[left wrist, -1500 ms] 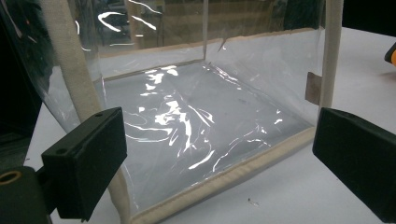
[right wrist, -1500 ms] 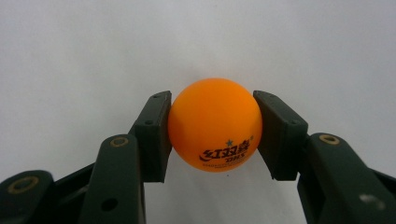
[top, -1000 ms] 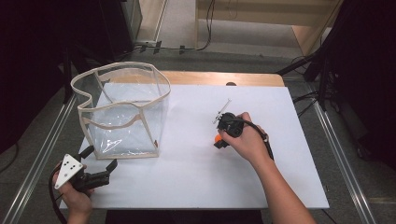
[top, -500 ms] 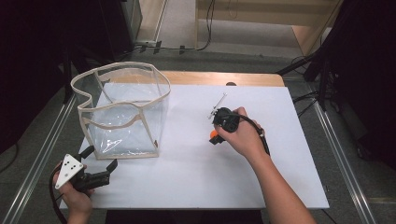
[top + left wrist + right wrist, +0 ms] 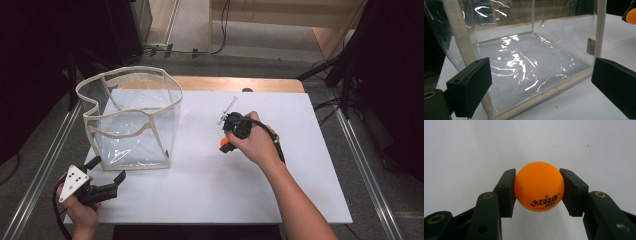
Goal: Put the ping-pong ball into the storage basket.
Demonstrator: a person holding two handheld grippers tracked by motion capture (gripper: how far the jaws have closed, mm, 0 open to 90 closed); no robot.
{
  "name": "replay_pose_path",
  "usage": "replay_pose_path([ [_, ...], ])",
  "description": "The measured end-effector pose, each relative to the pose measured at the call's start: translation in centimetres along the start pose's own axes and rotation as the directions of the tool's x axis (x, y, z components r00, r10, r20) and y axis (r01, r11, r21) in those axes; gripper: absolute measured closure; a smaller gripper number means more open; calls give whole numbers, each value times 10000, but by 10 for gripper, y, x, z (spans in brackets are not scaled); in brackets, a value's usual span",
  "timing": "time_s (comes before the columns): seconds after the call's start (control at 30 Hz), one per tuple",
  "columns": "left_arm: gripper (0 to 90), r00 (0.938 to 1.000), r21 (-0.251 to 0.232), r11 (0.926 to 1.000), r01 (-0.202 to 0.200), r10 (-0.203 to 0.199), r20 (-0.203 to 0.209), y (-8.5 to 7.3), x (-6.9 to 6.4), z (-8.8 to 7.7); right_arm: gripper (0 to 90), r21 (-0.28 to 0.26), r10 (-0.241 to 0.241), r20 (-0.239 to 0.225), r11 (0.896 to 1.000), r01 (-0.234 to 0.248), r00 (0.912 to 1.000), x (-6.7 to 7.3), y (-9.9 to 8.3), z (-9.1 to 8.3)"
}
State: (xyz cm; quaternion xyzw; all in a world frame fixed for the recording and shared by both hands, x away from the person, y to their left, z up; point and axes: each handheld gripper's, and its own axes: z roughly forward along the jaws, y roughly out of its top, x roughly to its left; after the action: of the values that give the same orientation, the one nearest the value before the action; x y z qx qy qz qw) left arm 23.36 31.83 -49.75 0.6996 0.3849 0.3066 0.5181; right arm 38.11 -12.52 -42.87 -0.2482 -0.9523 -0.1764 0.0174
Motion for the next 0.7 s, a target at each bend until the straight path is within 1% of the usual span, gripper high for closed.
replay_pose_path([
  [0.03, 36, 10000, -2, 10000, 2, -2, 0, 0, 0, 0, 486, -19, -41, -87, 10000, 40, 10000, 1, 2, -1],
  [0.1, 36, 10000, -10, 10000, -9, 9, -11, 0, 0, 0, 486, -8, -7, -105, 10000, 7, 9999, 1, 4, -1],
  [0.33, 36, 10000, -7, 10000, -2, 2, -5, 0, 1, 0, 486, -6, -216, -89, 9998, 216, 9997, 2, 12, -4],
  [0.43, 36, 10000, -31, 10000, 22, -22, 13, 0, 1, 0, 486, 34, -232, -32, 9997, 232, 9997, 3, 15, -5],
  [0.57, 36, 10000, -37, 10000, 34, -34, 17, 0, 1, 0, 486, 18, -238, -70, 9997, 238, 9997, 5, 19, -5],
  [0.6, 36, 10000, -39, 10000, 45, -45, 12, 0, 1, 0, 486, 91, -220, -45, 9997, 220, 9997, 5, 20, -6],
  [0.7, 36, 10000, -42, 10000, 47, -47, 15, 0, 1, 0, 485, 34, -288, -72, 9996, 288, 9996, 5, 22, -6],
])
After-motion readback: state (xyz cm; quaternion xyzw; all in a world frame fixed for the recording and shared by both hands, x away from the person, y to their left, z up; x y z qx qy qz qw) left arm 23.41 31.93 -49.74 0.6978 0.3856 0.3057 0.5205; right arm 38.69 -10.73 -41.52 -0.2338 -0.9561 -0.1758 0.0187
